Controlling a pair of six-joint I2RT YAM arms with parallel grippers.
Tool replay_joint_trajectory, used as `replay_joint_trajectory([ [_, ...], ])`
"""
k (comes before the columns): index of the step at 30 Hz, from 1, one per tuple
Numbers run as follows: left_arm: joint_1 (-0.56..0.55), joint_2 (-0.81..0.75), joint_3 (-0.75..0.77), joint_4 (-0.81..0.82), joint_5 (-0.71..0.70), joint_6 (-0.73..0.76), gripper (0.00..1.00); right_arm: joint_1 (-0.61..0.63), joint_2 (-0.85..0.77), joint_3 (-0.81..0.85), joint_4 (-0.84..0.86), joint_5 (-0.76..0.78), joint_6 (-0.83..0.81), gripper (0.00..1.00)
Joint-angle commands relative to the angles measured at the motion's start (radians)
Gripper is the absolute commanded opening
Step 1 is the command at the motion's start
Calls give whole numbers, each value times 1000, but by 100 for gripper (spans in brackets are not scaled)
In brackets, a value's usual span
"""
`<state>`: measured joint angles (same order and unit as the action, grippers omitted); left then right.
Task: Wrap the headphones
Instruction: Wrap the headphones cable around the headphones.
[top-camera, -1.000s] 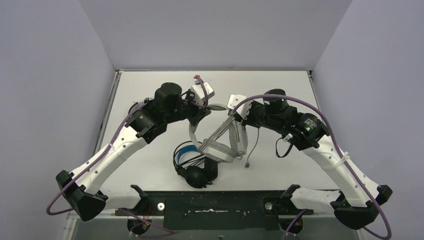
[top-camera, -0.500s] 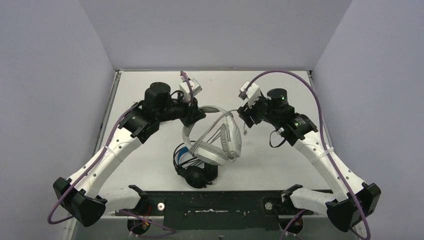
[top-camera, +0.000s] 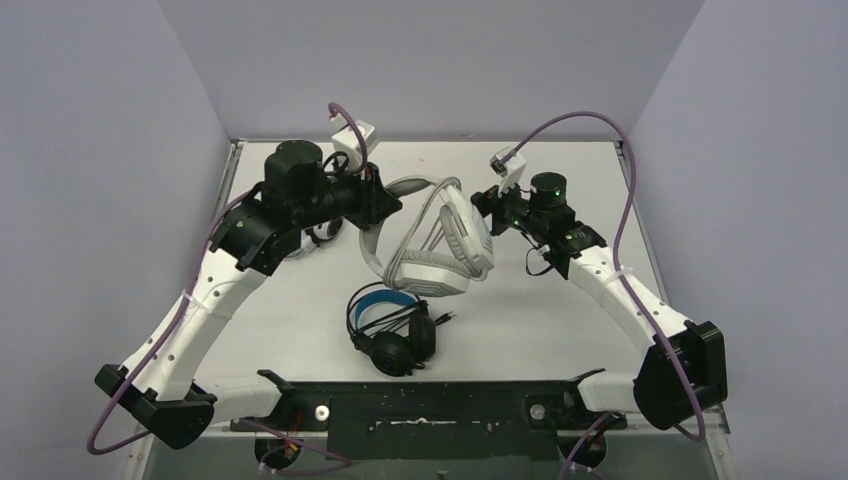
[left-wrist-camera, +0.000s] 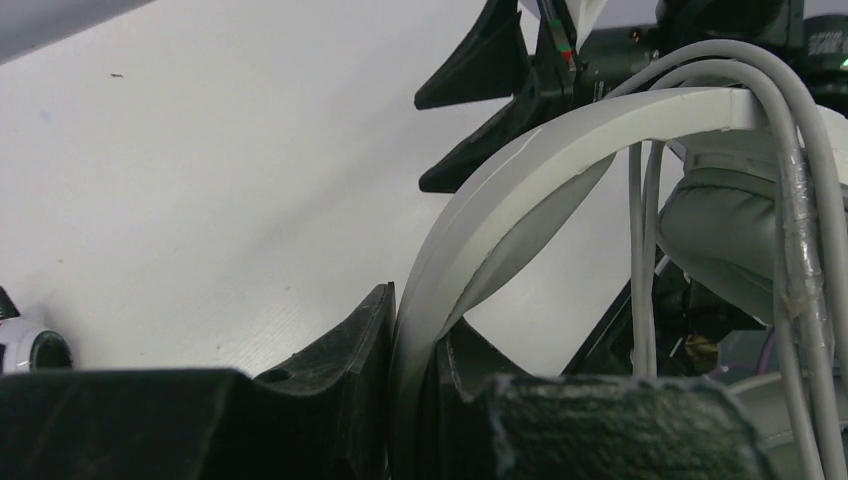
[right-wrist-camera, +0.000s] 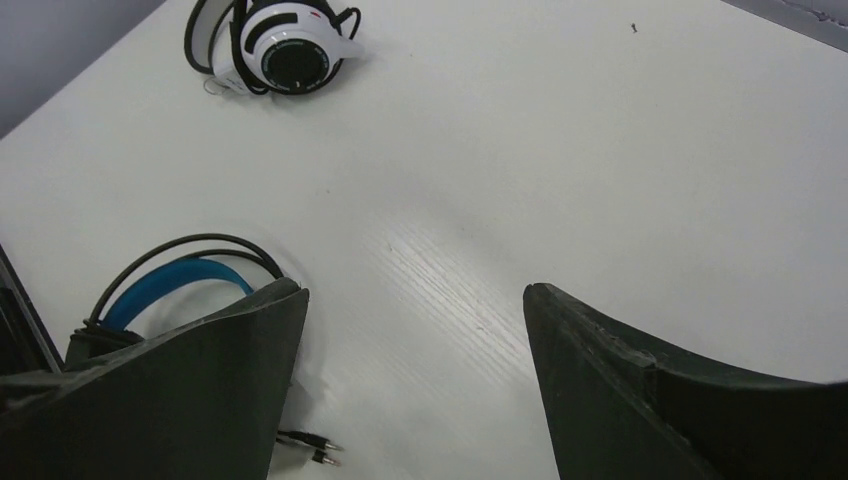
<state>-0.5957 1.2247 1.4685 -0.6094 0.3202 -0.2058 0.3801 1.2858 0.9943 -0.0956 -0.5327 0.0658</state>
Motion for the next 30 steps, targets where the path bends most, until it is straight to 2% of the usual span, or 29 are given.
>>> replay_joint_trajectory([
  [1, 5, 7, 151, -42, -114, -114, 0, -4, 21, -23, 257, -60, 147, 83],
  [10, 5, 3, 220, -94, -214, -173, 0, -4, 15, -118, 358, -38, 218, 84],
  [15, 8, 26, 287, -142, -240, -158, 0, -6, 0, -132, 349, -20, 240, 85],
  [22, 27, 77, 411, -196, -286, -118, 0, -7, -24, -179, 438, -37, 258, 87],
  [25, 36, 108, 462, -204, -293, -105, 0, -1, -8, -180, 524, -81, 289, 88],
  [30, 45, 158, 522, -186, -292, -113, 0, 66, 40, -193, 722, -54, 333, 89],
])
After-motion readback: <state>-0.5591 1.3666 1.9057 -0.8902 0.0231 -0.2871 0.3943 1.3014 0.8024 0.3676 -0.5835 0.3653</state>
